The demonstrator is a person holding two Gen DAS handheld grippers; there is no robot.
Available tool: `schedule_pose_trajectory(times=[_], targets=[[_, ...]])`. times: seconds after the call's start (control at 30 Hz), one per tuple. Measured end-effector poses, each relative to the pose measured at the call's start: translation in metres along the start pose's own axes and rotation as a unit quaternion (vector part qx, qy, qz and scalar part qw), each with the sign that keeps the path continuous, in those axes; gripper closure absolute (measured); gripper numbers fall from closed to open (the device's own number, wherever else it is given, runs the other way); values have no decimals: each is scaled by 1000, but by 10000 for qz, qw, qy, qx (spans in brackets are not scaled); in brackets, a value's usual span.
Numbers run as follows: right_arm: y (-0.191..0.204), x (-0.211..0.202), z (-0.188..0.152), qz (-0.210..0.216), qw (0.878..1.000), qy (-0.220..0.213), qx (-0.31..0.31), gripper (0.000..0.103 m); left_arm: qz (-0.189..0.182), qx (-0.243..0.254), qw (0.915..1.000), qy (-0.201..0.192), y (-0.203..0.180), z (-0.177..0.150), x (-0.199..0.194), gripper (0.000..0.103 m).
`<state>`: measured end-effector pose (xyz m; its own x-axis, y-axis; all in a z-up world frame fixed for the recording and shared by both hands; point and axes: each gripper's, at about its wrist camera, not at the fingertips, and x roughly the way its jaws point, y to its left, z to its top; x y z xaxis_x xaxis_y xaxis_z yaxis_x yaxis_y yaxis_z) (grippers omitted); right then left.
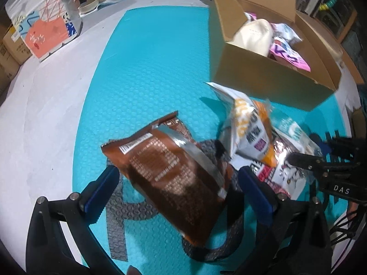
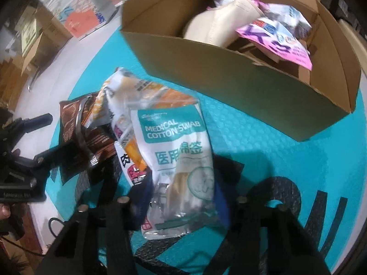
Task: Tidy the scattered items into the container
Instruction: 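Grasp the brown snack packet with the left tool while the right tool grasps the cotton swab pack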
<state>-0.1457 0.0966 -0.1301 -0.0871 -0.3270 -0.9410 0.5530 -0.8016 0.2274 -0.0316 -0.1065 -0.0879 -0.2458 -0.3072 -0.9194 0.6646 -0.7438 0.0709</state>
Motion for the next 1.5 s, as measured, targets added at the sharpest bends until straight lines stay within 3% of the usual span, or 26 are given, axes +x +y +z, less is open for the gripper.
schedule_pose_trajectory(times=[0.1,0.33,0.43,0.5,0.53,0.73,1.1,1.5], targets=[[-8,-1,0,25,10000,30,48,74,-70,-234,9995,188,6,5,12,0],[-5,-1,0,-58,10000,18,-58,74,-32,-818,9941,706,26,11,37,0],[-5,-1,-1,-50,10000,19,-38,74,-138,-920,9930,726,30,9,40,3],[-6,-1,-2,-24,10000,24,-6,74,-157,-802,9945,649,27,7,38,10],[-6,-2,-3,-26,10000,25,-7,74,-211,-712,9954,600,24,6,37,21],[-3,-6,-7,-168,9998,-18,-69,77,-249,-503,9971,510,16,3,31,40],[-1,-23,-14,-247,9996,-126,8,88,-55,-251,9977,625,4,-13,22,42],[-3,-51,-33,-108,9992,-363,106,89,163,158,9981,564,-20,-24,-2,42]])
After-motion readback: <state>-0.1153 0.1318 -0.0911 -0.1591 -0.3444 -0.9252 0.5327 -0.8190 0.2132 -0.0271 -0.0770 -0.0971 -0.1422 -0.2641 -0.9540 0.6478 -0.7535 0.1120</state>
